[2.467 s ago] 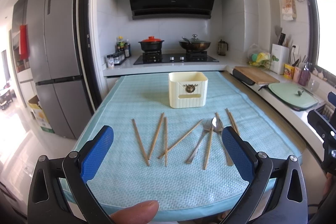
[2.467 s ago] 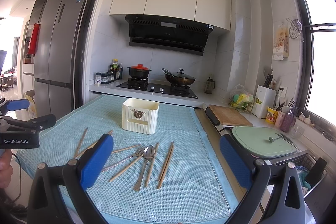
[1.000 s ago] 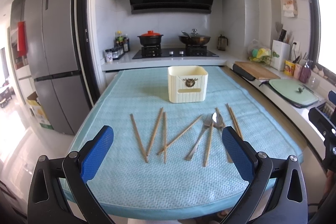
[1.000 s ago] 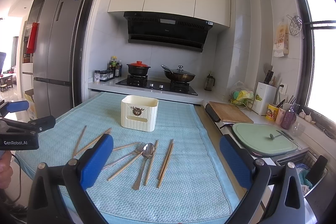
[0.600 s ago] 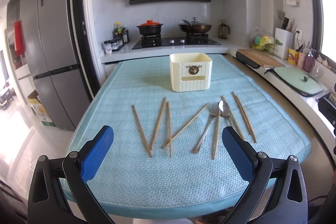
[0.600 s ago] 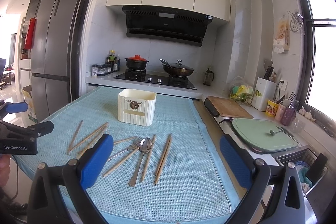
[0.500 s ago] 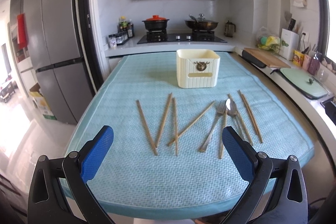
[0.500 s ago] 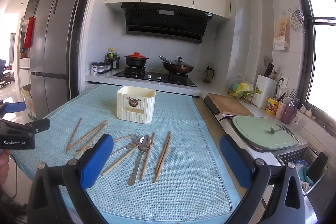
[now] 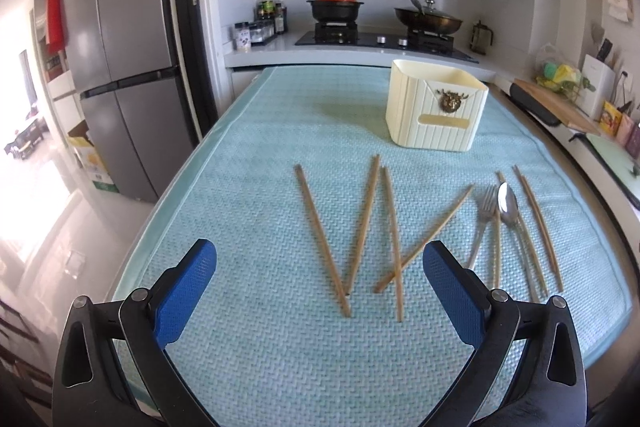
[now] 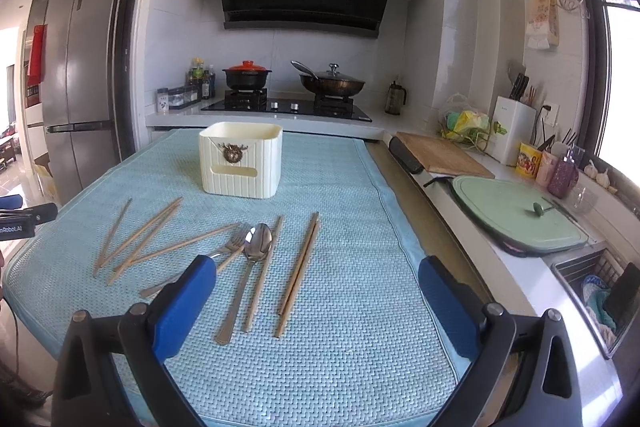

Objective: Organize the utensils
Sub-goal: 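Lower the left tool onto a wooden chopstick and close it while the right tool grasps another chopstick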

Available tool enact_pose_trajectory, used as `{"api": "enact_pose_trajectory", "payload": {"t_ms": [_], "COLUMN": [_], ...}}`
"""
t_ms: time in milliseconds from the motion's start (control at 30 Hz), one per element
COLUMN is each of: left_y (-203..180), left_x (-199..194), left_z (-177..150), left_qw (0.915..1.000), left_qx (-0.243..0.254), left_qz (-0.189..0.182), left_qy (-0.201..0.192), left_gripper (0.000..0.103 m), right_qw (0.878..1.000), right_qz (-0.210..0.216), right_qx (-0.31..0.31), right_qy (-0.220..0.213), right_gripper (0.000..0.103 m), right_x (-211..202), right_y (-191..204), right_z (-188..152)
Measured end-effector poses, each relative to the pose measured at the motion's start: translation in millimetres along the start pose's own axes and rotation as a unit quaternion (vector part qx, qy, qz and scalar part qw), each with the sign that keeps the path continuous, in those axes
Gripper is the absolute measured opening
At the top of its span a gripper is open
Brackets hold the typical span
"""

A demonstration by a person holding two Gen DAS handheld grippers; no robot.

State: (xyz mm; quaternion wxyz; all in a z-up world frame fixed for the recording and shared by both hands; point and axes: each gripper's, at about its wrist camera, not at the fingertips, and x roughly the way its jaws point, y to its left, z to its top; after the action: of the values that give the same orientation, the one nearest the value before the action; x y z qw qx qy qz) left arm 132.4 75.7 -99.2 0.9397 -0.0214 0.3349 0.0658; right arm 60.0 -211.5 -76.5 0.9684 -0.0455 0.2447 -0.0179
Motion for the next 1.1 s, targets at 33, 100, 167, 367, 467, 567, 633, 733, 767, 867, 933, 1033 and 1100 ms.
{"api": "enact_pose_trajectory", "payload": {"t_ms": [33, 100, 167, 367, 467, 567, 633, 733, 767, 867, 933, 1033, 1100], "left_y": [0.4, 2.0, 4.6, 16.9, 23.1, 25.0, 24.1, 23.5, 23.6, 26.5, 29.8, 33.8, 34.9], "left_x": [7.7, 21.8, 35.4, 80.2, 98.4, 117.9, 132.1, 151.7, 157.8, 177.0, 185.7, 191.9, 196.4], "left_z": [2.2, 5.7, 8.0, 10.9, 15.5, 21.9, 26.2, 29.2, 29.1, 27.4, 25.5, 22.6, 21.9], "left_qw": [1.0, 0.9999, 0.9998, 0.9983, 0.9975, 0.9963, 0.9946, 0.9923, 0.9916, 0.9885, 0.9866, 0.9855, 0.985], "left_qx": [-0.002, -0.006, -0.009, -0.023, -0.02, -0.014, -0.007, -0.006, -0.006, -0.008, -0.012, -0.014, -0.01], "left_qz": [0.001, 0.004, 0.007, 0.004, 0.011, 0.009, 0.006, 0.006, 0.007, 0.017, 0.024, 0.027, 0.029], "left_qy": [0.003, 0.011, 0.018, 0.053, 0.067, 0.085, 0.104, 0.123, 0.129, 0.15, 0.161, 0.167, 0.17], "left_gripper": [0.103, 0.103, 0.103, 0.103, 0.103, 0.103, 0.103, 0.103, 0.103, 0.103, 0.103, 0.103, 0.103], "right_qw": [1.0, 0.999, 0.997, 0.991, 0.991, 0.992, 0.991, 0.987, 0.986, 0.98, 0.975, 0.971, 0.97], "right_qz": [-0.004, -0.011, -0.007, 0.007, 0.01, 0.013, 0.026, 0.037, 0.04, 0.051, 0.071, 0.09, 0.09], "right_qx": [0.007, 0.016, 0.034, 0.074, 0.059, 0.038, 0.033, 0.035, 0.038, 0.049, 0.06, 0.055, 0.037], "right_qy": [0.014, 0.041, 0.065, 0.107, 0.117, 0.123, 0.128, 0.15, 0.158, 0.184, 0.2, 0.212, 0.223], "right_gripper": [0.103, 0.103, 0.103, 0.103, 0.103, 0.103, 0.103, 0.09, 0.082, 0.054, 0.039, 0.035, 0.027], "right_x": [13.6, 36.6, 56.1, 88.6, 104.9, 126.0, 144.7, 177.5, 187.4, 215.7, 228.8, 237.1, 240.1], "right_y": [-3.5, -8.8, -13.5, -23.0, -23.8, -23.3, -23.2, -24.5, -24.5, -24.7, -23.9, -16.6, -8.7], "right_z": [-2.1, -7.5, -11.2, -16.9, -16.6, -9.6, -3.0, 5.9, 8.1, 13.5, 15.7, 17.9, 18.9]}}
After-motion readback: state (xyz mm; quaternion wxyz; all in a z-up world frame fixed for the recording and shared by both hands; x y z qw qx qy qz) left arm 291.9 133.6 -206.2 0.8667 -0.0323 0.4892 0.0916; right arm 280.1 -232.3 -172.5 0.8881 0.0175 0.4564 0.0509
